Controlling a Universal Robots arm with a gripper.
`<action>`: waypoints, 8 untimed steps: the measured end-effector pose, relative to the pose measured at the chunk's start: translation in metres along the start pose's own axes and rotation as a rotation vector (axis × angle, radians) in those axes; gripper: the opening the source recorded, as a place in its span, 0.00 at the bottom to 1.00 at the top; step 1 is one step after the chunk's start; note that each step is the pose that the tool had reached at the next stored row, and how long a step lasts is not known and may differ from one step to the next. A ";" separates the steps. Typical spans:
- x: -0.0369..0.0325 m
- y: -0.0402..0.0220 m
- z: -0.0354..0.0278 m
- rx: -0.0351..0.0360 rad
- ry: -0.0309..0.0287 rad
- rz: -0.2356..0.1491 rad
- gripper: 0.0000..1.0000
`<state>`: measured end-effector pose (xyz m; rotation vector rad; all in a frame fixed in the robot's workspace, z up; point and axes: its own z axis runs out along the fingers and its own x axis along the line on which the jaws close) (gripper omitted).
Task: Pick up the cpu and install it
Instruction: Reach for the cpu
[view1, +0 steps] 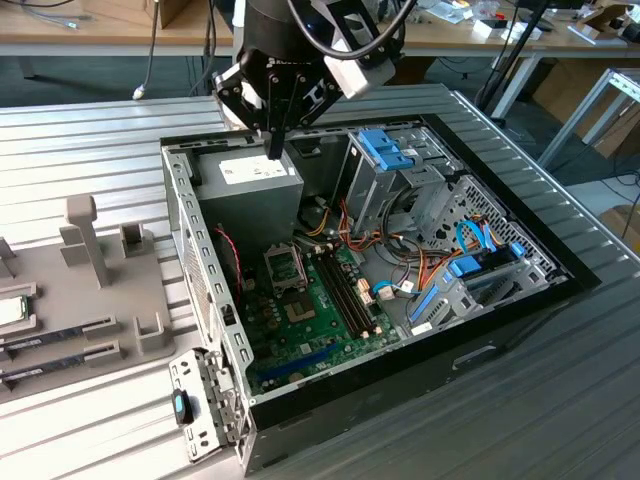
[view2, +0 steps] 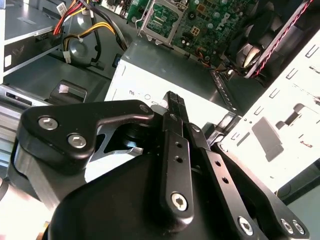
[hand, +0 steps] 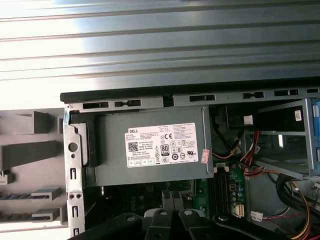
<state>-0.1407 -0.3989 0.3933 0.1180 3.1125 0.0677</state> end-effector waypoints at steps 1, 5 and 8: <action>0.0005 0.0000 0.0000 0.0000 0.0000 0.000 0.11; 0.0031 -0.0002 -0.0001 0.0000 0.0000 0.000 0.11; 0.0040 -0.0003 -0.0001 0.0000 0.0000 0.000 0.11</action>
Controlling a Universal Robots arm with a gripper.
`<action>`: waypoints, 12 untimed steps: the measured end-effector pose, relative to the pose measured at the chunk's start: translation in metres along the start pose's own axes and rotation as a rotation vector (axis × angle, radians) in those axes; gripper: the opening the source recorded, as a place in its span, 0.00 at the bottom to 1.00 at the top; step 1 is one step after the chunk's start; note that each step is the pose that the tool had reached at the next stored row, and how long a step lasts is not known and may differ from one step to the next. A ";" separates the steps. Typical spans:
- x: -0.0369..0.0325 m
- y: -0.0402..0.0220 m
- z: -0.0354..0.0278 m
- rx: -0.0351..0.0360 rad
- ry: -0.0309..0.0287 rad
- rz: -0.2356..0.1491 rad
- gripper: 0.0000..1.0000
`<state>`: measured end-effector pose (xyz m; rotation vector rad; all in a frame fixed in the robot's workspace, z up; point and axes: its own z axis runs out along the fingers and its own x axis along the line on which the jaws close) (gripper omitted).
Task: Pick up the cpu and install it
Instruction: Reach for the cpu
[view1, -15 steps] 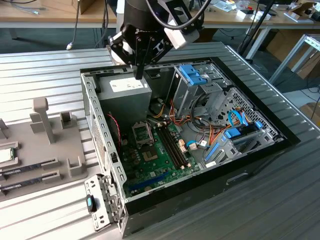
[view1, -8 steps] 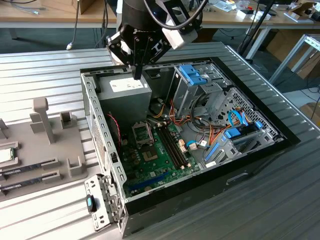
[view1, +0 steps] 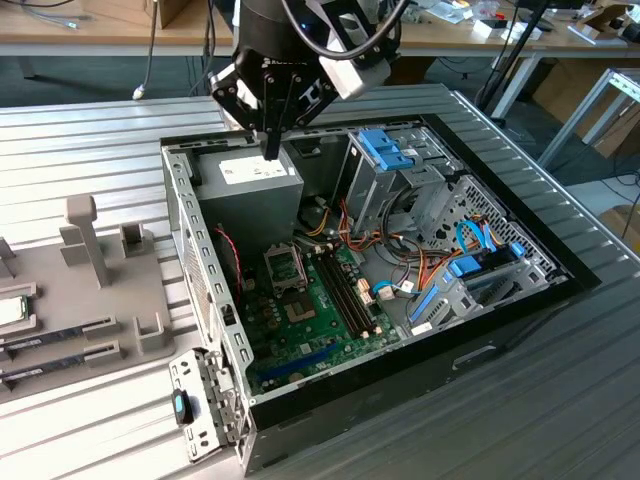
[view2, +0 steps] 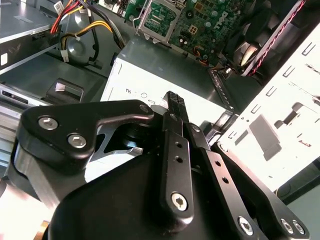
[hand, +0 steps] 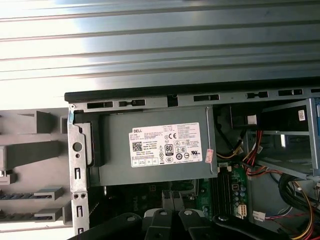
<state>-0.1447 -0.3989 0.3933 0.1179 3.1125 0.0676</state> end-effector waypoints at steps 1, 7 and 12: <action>0.0005 -0.0001 0.0000 0.0000 0.0000 0.000 0.11; 0.0034 -0.0003 -0.0001 0.0000 0.0000 0.000 0.11; 0.0055 -0.0004 -0.0002 0.0000 0.0000 0.000 0.11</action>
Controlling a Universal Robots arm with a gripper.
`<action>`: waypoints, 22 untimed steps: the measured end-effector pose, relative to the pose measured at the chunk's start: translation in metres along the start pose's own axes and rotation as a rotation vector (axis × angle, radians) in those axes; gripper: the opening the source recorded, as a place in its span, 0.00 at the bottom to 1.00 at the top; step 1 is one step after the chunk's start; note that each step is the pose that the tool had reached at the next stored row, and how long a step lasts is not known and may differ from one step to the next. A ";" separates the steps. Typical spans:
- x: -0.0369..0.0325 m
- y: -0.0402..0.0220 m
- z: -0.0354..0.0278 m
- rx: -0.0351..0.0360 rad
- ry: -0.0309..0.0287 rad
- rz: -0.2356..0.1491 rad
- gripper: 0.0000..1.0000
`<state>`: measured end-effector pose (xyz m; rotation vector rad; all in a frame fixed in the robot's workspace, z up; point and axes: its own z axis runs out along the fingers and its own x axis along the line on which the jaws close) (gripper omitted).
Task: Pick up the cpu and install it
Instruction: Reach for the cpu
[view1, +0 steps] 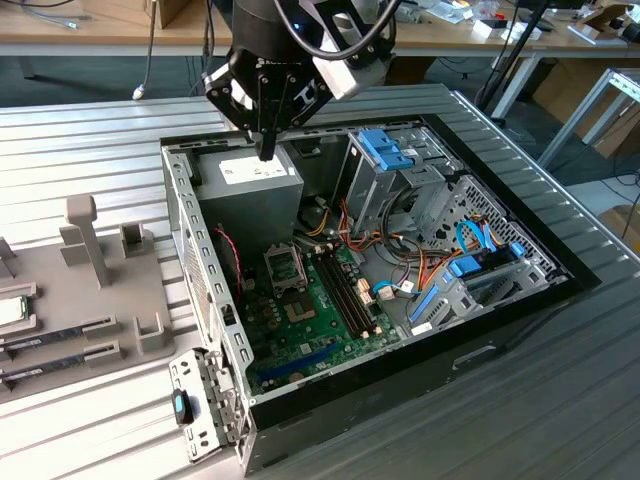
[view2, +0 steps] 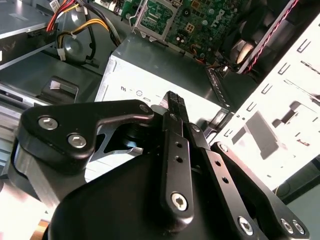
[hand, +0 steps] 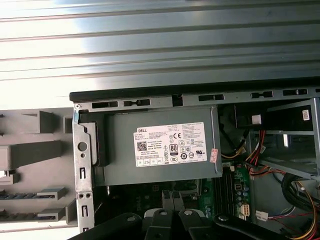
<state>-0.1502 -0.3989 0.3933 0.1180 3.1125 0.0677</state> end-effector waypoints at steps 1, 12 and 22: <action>0.0005 0.0000 0.0000 0.0001 0.0001 0.000 0.11; 0.0059 -0.0004 -0.0002 0.0000 0.0000 0.000 0.11; 0.0112 -0.0008 -0.0003 0.0000 0.0000 0.000 0.11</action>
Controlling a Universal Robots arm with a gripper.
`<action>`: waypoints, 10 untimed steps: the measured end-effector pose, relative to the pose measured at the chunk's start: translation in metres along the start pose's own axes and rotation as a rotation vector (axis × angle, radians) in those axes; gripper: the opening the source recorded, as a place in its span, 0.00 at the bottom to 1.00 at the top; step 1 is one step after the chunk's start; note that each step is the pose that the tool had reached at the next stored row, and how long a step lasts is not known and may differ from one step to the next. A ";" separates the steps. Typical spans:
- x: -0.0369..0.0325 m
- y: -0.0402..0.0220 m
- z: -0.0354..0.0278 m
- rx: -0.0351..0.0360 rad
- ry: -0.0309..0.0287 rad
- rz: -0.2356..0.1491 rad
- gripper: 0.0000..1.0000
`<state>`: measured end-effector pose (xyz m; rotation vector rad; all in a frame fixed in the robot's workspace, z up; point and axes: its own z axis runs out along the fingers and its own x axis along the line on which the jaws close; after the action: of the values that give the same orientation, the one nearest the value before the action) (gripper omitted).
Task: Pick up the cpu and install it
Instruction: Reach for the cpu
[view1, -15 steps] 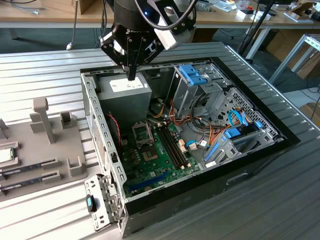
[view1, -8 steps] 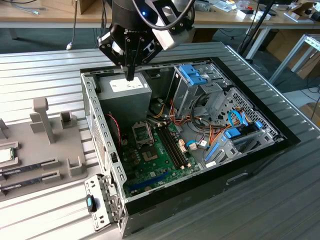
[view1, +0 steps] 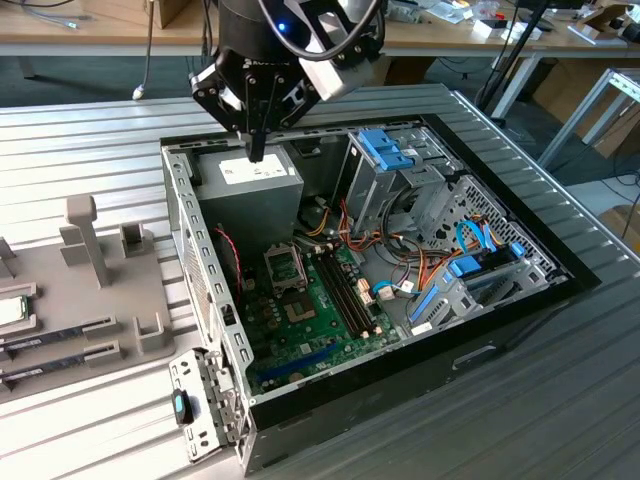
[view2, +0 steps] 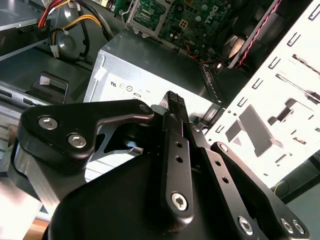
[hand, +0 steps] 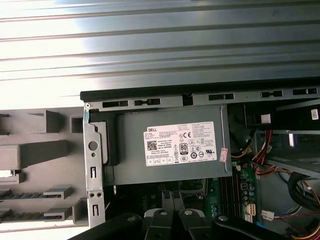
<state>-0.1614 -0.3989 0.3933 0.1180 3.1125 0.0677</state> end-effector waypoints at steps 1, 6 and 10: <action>0.0004 0.0000 0.0000 0.0000 0.0000 0.000 0.11; 0.0032 -0.0003 -0.0001 0.0001 0.0000 0.000 0.11; 0.0064 -0.0005 -0.0002 0.0000 0.0000 0.000 0.11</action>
<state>-0.1678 -0.3989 0.3933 0.1180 3.1125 0.0677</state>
